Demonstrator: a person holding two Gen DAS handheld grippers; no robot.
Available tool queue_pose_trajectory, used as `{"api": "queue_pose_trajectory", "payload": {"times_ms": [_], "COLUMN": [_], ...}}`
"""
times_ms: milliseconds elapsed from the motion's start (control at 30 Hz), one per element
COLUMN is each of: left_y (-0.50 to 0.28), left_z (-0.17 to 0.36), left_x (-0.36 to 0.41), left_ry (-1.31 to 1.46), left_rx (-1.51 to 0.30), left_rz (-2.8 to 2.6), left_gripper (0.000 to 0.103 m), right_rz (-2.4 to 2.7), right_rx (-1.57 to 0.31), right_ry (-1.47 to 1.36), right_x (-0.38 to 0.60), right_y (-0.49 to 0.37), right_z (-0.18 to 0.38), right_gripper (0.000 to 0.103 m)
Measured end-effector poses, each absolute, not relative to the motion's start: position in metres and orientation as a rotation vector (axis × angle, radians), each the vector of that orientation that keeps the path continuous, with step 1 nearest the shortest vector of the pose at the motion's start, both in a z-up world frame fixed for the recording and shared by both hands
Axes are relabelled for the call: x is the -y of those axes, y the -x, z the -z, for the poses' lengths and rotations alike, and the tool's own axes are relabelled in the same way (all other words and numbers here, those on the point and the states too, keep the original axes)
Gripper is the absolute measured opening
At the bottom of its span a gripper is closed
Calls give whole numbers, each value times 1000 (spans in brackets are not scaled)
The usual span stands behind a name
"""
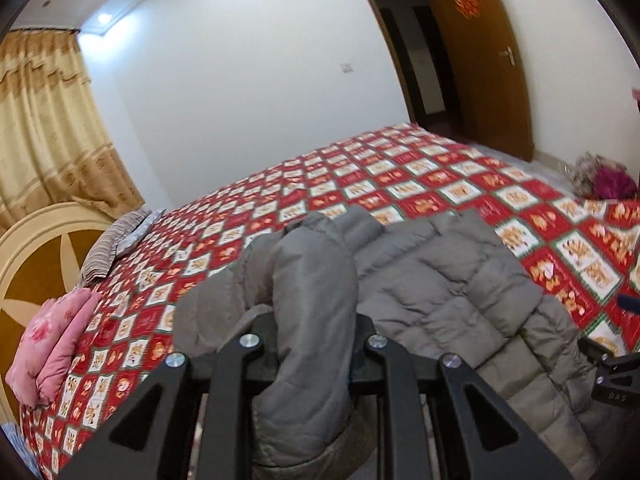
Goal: Fold large clothes
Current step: 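Fold the held sleeve across the jacket body and open the left gripper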
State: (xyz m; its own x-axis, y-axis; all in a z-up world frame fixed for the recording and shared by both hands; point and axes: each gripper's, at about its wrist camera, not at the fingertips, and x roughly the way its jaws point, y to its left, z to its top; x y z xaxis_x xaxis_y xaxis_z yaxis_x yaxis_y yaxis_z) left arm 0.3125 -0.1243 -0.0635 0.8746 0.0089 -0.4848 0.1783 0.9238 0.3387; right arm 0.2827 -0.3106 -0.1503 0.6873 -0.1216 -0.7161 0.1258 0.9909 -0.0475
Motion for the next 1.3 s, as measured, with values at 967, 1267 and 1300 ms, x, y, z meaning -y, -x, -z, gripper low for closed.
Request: {"api": "queue_pose_trajectory", "payload": {"times_ms": [967,1267,1300], "left_y": [-289,-328,-333], "left_z": [86,96,100], "left_x": [134,40,32], "left_ry": [-469,-350,-338], "left_rx": [-432,-497,-509], "left_rz": [99,-64,-82], "left_gripper": [102,103,103], "right_rz": [152,-5,-47], "right_rx": [-804,-761,-766], "right_ry": [-78,-124,-143], "right_x": [336,292,283], "right_y": [-286,-327,-335], "right_z": [152,119,119], "right_gripper": [83,83,83]}}
